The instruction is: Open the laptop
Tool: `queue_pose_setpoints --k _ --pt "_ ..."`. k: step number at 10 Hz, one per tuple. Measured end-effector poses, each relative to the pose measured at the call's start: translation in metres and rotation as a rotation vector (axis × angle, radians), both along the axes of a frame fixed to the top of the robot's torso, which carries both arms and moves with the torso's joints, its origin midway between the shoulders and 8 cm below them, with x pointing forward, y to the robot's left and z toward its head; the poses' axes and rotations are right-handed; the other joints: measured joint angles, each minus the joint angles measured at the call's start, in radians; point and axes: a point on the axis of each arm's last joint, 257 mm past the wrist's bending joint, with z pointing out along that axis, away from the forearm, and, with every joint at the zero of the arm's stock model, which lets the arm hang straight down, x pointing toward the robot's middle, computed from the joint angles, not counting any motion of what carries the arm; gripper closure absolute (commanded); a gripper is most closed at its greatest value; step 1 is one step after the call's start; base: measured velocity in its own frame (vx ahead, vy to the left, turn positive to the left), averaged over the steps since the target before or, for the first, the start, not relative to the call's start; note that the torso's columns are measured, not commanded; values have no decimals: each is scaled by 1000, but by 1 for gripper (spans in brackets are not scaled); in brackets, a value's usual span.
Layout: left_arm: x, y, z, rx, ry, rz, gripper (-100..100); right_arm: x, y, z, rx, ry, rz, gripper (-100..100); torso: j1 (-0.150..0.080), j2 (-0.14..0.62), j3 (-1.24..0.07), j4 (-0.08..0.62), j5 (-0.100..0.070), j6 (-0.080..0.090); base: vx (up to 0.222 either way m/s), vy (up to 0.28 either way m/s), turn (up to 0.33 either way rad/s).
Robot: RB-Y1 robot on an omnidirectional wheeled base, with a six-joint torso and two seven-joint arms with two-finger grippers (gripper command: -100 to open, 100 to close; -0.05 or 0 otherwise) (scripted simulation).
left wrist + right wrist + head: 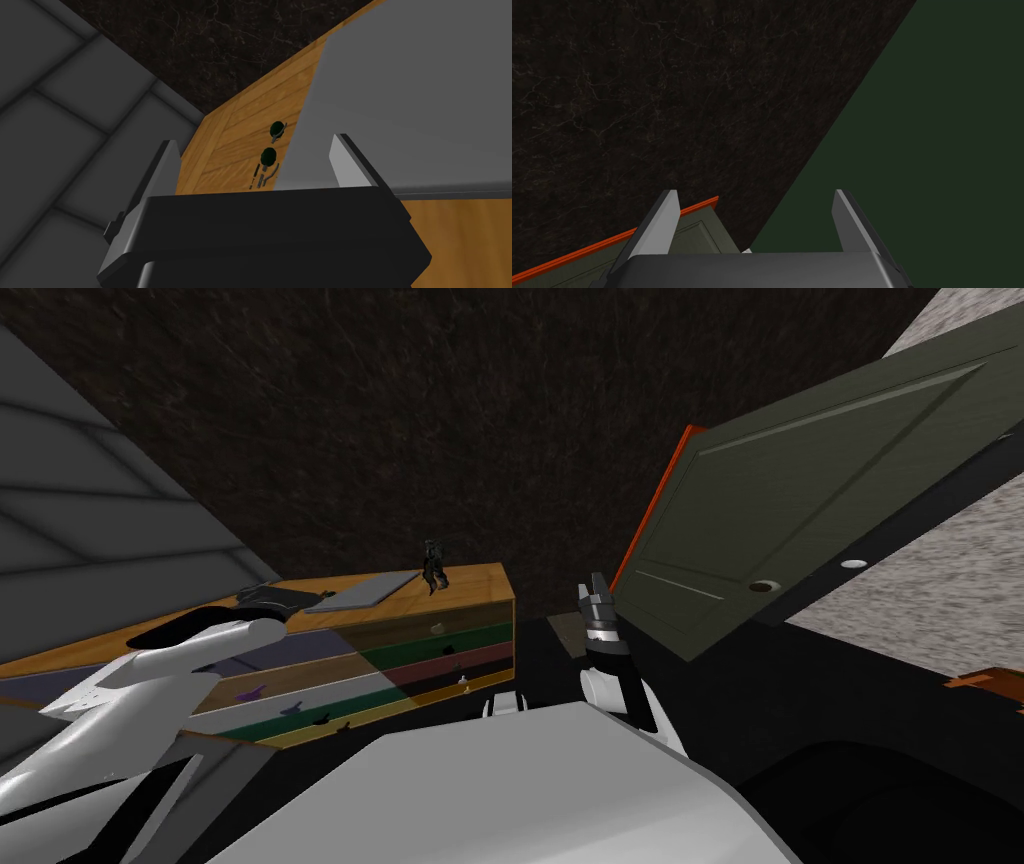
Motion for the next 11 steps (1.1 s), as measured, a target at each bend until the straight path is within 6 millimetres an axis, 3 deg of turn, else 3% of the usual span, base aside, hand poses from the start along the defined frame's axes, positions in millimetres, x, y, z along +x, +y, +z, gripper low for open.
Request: queue_pose_setpoints --k 2,3,5,6,8,9,11 --pt "-16 10 -17 17 44 21 -100 0 0 0 0 0 0 0 2 2 2 1 1 2 -3 3 -5" --pt "-20 13 -28 16 69 29 -100 0 0 0 0 0 0 0 1 2 1 1 0 2 52 -57 -341" --pt "-46 23 13 24 0 34 -100 0 0 0 0 0 0 0 -5 -2 -2 -1 -2 1 49 -49 -113" --pt "-52 27 20 45 11 36 -100 0 0 0 0 0 0 0 0 0 0 0 0 1 7 -10 26" --pt "-65 35 9 64 60 51 -100 0 0 0 0 0 0 0 2 3 2 1 1 1 -4 4 0" --pt "-71 38 1 65 79 56 -100 0 0 0 0 0 0 0 1 2 1 1 1 1 36 -51 -359" --pt "-76 39 45 78 6 43 -100 0 0 0 0 0 0 0 -4 -3 -2 -1 -2 1 55 -40 -114"
